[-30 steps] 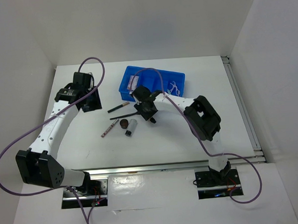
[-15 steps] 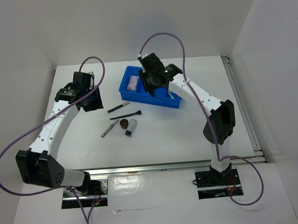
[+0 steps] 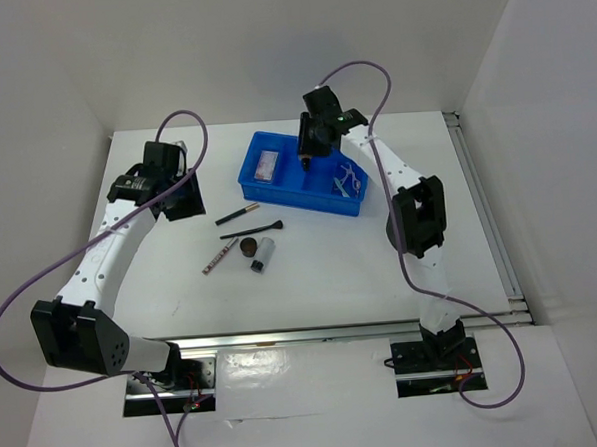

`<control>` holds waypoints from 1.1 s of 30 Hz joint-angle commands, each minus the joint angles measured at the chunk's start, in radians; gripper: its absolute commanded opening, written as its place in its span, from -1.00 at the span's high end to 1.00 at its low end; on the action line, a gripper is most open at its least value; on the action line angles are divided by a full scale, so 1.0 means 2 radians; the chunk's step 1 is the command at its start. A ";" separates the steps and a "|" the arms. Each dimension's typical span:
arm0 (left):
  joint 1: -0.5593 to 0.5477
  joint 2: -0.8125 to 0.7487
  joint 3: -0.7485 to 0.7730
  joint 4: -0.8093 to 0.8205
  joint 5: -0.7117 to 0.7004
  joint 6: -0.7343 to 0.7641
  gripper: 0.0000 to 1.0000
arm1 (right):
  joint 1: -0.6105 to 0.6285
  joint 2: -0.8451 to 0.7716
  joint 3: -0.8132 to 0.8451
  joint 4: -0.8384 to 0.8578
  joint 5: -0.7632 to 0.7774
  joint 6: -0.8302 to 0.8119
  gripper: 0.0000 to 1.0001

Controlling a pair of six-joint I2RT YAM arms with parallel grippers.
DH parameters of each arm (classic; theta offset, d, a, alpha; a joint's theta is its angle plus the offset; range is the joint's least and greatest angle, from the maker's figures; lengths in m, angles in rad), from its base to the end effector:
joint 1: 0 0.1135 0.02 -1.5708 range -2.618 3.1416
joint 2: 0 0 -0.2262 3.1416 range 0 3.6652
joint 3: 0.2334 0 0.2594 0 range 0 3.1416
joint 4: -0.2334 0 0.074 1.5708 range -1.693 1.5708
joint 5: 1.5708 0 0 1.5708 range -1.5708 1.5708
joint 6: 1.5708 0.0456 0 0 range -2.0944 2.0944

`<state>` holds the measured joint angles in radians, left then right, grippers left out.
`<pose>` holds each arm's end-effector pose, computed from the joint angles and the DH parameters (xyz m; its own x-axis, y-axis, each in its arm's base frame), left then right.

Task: Organize the makeup

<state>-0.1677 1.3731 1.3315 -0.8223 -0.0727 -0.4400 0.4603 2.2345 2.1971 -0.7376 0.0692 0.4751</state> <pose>0.3040 -0.0481 0.2939 -0.7294 -0.3074 -0.6111 -0.2108 0.9509 -0.2267 0.4486 0.2189 0.2586 -0.7399 0.1425 -0.6574 -0.0680 0.9565 0.2838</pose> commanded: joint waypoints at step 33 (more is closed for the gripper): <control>0.003 -0.037 0.001 -0.012 0.000 -0.005 -0.02 | 0.101 -0.069 -0.070 0.067 0.070 0.028 -0.44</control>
<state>-0.1677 1.3689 1.3308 -0.8417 -0.0635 -0.4438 0.5606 2.2539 2.1288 -0.5709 0.1223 0.5781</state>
